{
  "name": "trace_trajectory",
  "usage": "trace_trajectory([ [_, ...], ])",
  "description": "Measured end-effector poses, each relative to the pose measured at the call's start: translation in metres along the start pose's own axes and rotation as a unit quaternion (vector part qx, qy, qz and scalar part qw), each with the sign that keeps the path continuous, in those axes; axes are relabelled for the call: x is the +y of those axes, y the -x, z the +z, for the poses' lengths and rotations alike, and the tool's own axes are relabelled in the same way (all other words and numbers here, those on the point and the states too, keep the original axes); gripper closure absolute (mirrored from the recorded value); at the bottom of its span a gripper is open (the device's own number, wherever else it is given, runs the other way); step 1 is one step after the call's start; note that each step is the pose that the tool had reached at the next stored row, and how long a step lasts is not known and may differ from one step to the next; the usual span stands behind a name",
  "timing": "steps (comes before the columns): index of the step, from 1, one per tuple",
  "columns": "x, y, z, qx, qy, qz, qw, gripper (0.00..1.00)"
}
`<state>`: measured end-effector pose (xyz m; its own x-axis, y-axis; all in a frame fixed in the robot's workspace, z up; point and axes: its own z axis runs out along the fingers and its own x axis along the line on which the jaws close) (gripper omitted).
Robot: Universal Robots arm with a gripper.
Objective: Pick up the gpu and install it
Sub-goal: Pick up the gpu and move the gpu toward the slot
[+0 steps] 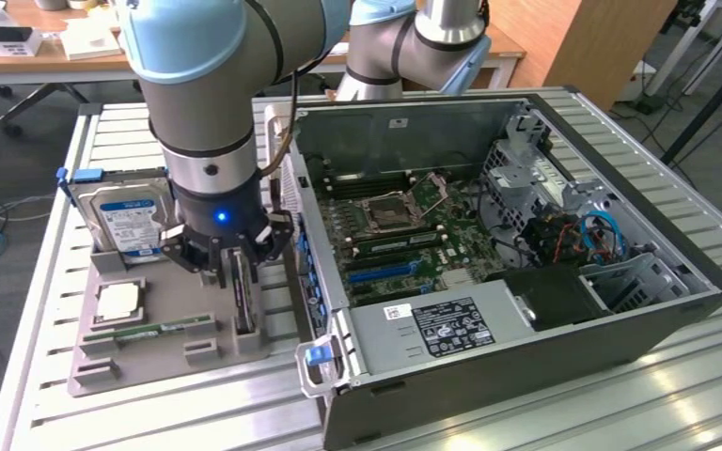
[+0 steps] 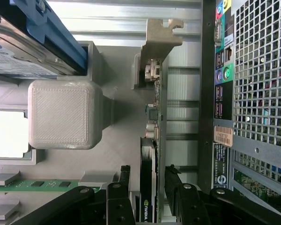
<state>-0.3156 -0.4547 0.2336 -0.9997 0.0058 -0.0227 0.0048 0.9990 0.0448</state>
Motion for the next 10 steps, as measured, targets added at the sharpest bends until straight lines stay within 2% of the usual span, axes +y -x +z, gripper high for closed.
trace_trajectory([
  [10, -0.0005, 0.0, 0.0, 0.0, 0.0, 0.0, 1.0, 0.57],
])
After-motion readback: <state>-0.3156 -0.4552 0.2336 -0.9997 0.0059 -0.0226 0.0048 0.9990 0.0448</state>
